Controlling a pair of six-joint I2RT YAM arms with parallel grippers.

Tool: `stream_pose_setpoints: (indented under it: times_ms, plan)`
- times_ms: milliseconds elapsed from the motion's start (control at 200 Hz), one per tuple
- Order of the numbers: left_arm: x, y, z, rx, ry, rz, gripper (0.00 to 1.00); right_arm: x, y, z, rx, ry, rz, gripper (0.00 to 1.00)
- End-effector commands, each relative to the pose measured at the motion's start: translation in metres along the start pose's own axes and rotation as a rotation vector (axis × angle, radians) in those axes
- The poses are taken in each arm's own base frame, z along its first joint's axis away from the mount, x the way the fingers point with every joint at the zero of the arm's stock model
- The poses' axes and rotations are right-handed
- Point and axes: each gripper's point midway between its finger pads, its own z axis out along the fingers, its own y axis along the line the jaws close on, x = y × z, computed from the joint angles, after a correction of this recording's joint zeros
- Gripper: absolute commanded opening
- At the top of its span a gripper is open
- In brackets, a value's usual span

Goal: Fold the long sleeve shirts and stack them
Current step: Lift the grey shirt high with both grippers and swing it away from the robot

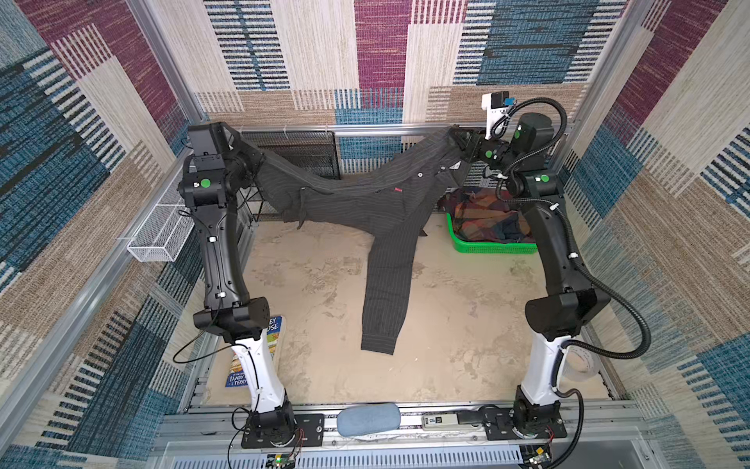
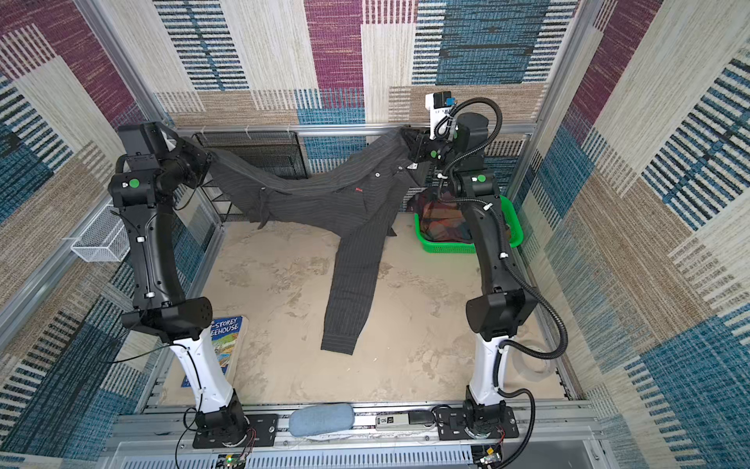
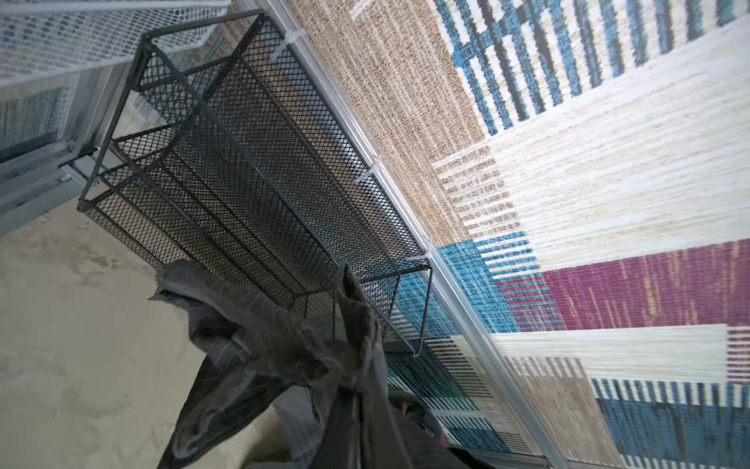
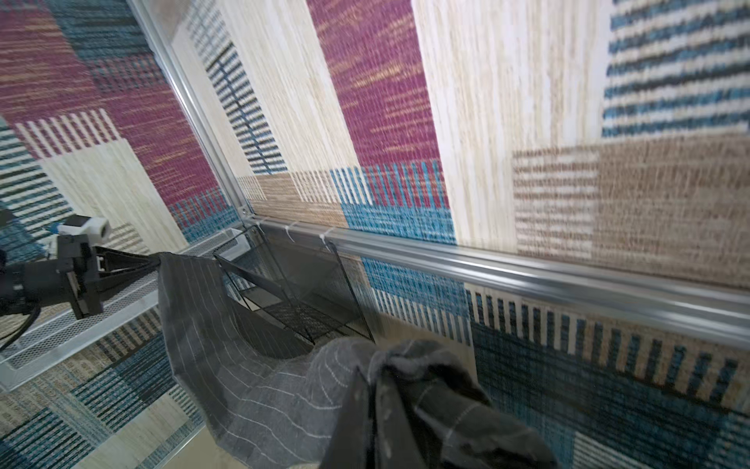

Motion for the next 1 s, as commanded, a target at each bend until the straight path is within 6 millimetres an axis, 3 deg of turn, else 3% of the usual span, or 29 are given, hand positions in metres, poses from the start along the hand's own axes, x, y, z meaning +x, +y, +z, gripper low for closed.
stream_pose_setpoints:
  times_ms: [0, 120, 305, 466, 616, 691, 741, 896, 992]
  plan:
    - [0.003, -0.028, -0.027, 0.104, 0.024, 0.002, 0.00, -0.012, 0.025, -0.013, -0.079, -0.004, -0.026, 0.00]
    - [0.006, -0.046, -0.063, 0.158, 0.020, 0.023, 0.00, -0.024, 0.057, -0.044, -0.128, -0.028, -0.026, 0.00]
    - [0.023, -0.053, -0.115, 0.197, 0.042, 0.041, 0.00, -0.015, 0.094, -0.099, -0.137, -0.004, -0.008, 0.00]
    - [0.045, -0.034, -0.138, 0.190, 0.065, 0.020, 0.00, 0.009, 0.115, -0.137, -0.135, 0.043, 0.025, 0.00]
    - [0.062, -0.013, -0.148, 0.168, 0.074, 0.012, 0.00, 0.045, 0.113, -0.147, -0.115, 0.115, 0.076, 0.00]
    - [0.070, 0.001, -0.140, 0.146, 0.097, -0.003, 0.00, 0.060, 0.104, -0.143, -0.098, 0.144, 0.092, 0.00]
    - [0.075, 0.010, -0.128, 0.129, 0.113, -0.016, 0.00, 0.080, 0.091, -0.133, -0.084, 0.179, 0.118, 0.00]
    - [0.082, 0.033, -0.073, 0.083, 0.182, -0.051, 0.00, 0.102, 0.058, -0.093, -0.079, 0.211, 0.141, 0.00]
    - [0.071, 0.033, -0.042, 0.077, 0.170, -0.047, 0.00, 0.092, 0.038, -0.058, -0.091, 0.197, 0.120, 0.00]
